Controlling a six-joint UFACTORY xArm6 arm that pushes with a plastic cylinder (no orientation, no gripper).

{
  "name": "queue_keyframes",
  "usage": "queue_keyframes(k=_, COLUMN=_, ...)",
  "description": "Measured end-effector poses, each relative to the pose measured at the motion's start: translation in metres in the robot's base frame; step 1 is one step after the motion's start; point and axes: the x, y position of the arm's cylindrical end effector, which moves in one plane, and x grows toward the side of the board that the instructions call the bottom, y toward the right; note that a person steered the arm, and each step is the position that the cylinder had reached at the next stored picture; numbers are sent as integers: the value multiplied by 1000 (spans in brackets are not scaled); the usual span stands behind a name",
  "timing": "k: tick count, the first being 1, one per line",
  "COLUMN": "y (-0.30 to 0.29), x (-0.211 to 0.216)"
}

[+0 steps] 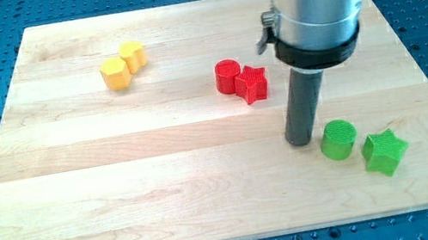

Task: Place the red blocks close to the green blocks

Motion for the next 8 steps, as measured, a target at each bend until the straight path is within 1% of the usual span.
queue_keyframes(k=1, y=30, x=24)
queue_keyframes(k=2, y=-16, x=-4)
queue_keyframes(k=3, y=-152, x=-35)
queue_keyframes(k=4, y=-154, x=-130)
queue_keyframes(k=5, y=-106, x=-130)
queue_keyframes(k=6, y=-37, x=-79)
queue_keyframes(k=7, y=15, x=-71)
queue_keyframes(k=8, y=-28, x=-138)
